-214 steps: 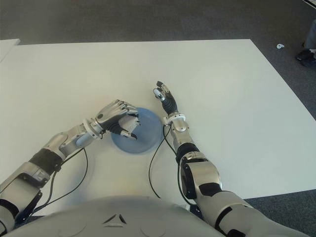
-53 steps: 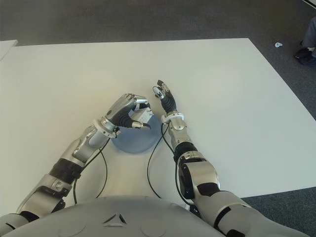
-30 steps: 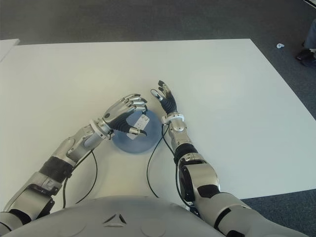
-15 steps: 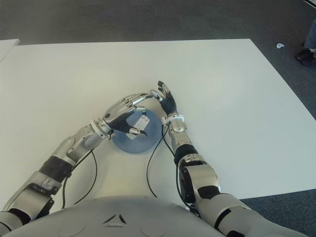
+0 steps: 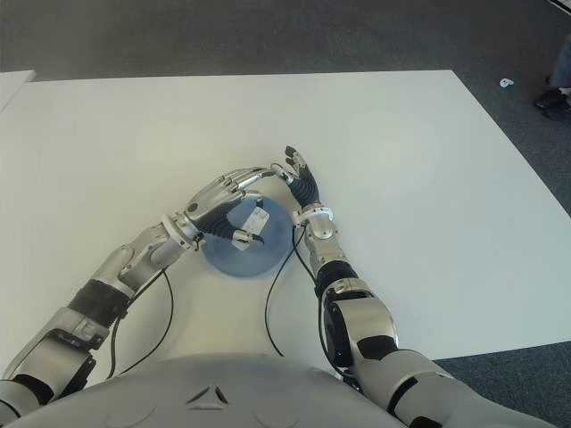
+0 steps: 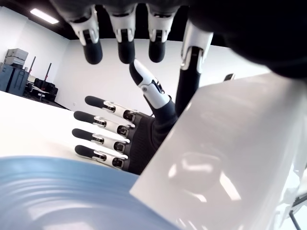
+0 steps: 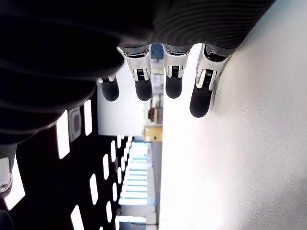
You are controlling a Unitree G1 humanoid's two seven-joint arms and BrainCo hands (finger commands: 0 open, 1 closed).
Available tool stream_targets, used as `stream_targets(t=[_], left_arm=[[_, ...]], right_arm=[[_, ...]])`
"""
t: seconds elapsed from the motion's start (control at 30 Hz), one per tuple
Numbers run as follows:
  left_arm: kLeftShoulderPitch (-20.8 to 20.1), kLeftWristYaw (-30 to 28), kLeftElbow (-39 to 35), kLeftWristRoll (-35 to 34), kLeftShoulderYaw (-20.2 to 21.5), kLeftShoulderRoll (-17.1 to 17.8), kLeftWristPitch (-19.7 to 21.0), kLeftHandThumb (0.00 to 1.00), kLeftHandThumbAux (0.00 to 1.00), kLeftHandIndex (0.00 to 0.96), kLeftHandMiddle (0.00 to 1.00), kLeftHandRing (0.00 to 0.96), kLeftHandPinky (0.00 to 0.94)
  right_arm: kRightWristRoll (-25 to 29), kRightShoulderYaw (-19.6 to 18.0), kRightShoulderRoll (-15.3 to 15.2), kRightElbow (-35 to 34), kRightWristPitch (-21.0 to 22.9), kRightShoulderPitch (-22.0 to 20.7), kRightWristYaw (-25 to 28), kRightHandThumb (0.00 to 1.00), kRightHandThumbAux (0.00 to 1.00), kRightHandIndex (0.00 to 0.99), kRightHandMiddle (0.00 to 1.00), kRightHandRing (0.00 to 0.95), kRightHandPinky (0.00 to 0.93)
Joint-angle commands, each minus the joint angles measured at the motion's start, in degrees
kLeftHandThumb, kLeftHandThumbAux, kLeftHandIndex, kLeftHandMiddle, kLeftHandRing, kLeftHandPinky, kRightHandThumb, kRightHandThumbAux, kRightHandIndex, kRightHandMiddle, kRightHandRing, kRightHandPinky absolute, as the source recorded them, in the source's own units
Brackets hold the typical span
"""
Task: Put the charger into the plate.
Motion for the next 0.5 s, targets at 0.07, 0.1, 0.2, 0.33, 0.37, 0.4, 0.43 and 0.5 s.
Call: stream_targets(t=[0.07,0.1,0.2,0.33,0.37,0.4,0.43,0.5], left_arm=[[-0.1,0.3,0.8,0.0,-0.2,0.7,-0.1,0.196,0.261,0.000,0.000,0.000,0.000],[-0.1,0.2,0.8,0.0,-0.2,0.7,-0.1,0.196,0.261,0.000,0.000,0.000,0.000],[-0.1,0.0,0.6,0.0,-0.2,0.7,0.1,0.197,0.260,0.000,0.000,0.000,0.000],[-0.1,-0.3,0.5,-0.2,-0.2,0.7,0.3,0.198,0.257,0.000,0.000,0.000,0.000],[-0.1,-0.4,0.5,-0.2,-0.2,0.7,0.3,0.198,0.256,0.000,0.000,0.000,0.000],[-0.1,-0.4,0.5,-0.2,-0.2,0.7,0.3,0.198,0.256,0.000,0.000,0.000,0.000],[-0.1,-0.4,0.5,-0.2,-0.2,0.7,0.4,0.198,0.256,0.000,0.000,0.000,0.000],[0.0,-0.5,0.4,-0.3,-0.2,0.6,0.4,0.199,0.256,0.000,0.000,0.000,0.000]], right_arm=[[-0.4,0.3,0.1,3.0,3.0,3.3,0.2,0.071,0.460,0.000,0.000,0.000,0.000],[-0.4,0.3,0.0,3.0,3.0,3.3,0.2,0.072,0.460,0.000,0.000,0.000,0.000],[-0.6,0.4,0.0,3.1,2.9,3.3,0.0,0.074,0.461,0.000,0.000,0.000,0.000],[-0.7,0.5,0.0,3.1,2.8,3.3,-0.2,0.077,0.466,0.000,0.000,0.000,0.000],[-0.7,0.5,0.0,3.1,2.8,3.3,-0.2,0.077,0.467,0.000,0.000,0.000,0.000],[-0.8,0.5,0.0,3.1,2.8,3.2,-0.2,0.077,0.468,0.000,0.000,0.000,0.000],[-0.8,0.5,0.0,3.1,2.9,3.2,-0.3,0.078,0.470,0.000,0.000,0.000,0.000],[-0.7,0.4,0.0,3.3,2.9,3.2,-0.3,0.078,0.472,0.000,0.000,0.000,0.000]])
